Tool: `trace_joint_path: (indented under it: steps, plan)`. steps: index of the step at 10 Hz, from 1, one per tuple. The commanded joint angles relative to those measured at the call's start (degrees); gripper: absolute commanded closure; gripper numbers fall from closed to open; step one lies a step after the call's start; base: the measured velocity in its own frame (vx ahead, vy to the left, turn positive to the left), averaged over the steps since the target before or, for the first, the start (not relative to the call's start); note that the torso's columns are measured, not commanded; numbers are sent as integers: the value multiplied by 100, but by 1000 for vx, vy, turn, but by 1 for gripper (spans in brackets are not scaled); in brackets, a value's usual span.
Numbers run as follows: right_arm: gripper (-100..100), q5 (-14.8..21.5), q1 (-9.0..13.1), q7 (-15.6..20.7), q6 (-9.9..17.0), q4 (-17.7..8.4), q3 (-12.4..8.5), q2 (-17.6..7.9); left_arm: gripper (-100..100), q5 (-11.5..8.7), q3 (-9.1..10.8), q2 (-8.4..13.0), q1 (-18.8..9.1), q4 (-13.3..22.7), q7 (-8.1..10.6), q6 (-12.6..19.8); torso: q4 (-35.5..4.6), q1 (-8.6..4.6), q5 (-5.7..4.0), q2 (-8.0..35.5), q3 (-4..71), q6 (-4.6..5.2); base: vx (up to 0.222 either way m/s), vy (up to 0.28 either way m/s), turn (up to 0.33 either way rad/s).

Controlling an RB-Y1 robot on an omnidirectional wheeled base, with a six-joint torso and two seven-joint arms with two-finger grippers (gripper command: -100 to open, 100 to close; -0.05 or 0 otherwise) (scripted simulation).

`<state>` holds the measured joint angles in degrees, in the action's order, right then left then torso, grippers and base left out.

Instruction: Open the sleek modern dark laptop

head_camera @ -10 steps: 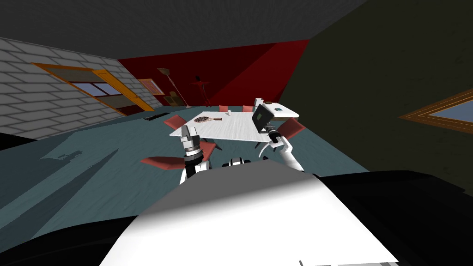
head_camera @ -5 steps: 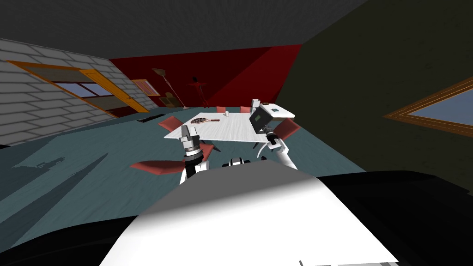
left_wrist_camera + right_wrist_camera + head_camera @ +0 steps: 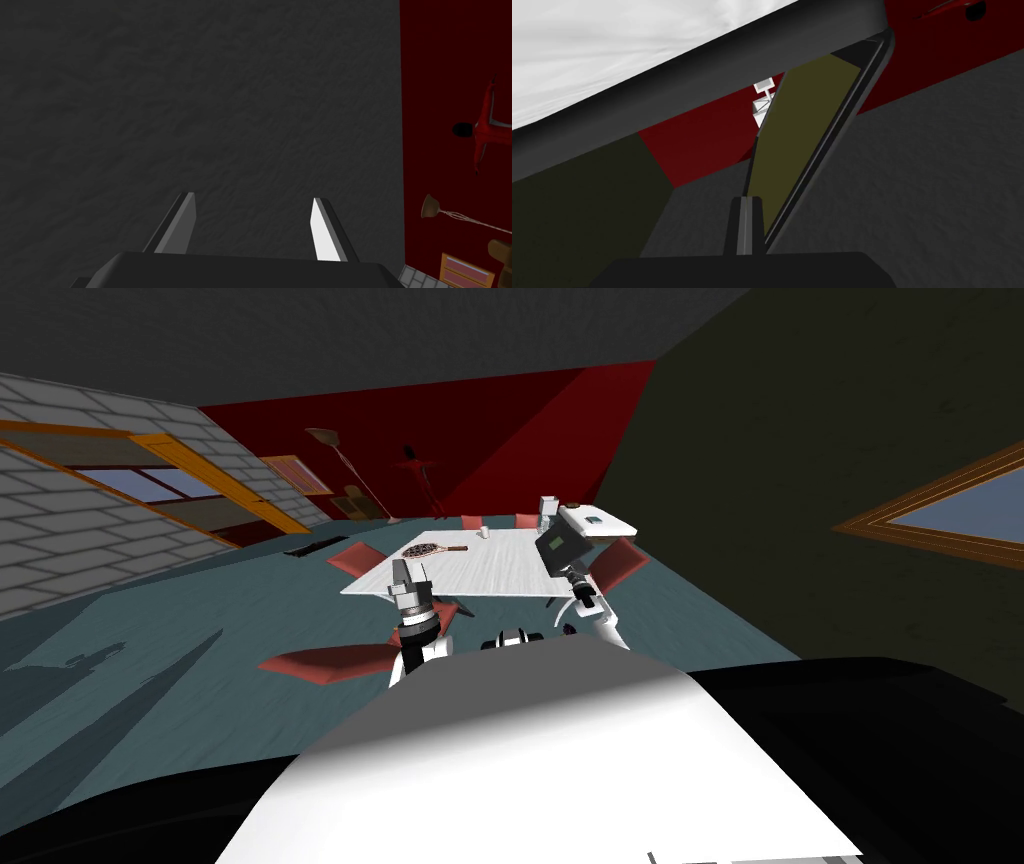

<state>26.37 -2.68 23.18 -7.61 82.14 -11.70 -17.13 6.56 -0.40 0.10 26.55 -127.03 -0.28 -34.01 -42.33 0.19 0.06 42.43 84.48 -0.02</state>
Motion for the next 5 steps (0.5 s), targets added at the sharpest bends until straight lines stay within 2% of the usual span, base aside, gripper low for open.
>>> trace_joint_path:
  steps: [1, 5]
  plan:
    - [-100, 263, -124, 243, 25, 202, -33, -150, 0, 0, 0, 0, 0, 0, 0, 0, -6, 1, 4, 1, 0, -3, 11, -16, -5]
    - [-100, 675, -326, 624, 68, 500, -81, -382, 0, 0, 0, 0, 0, 0, 0, 0, 4, -15, -5, -14, 8, 1, 11, -7, 20]
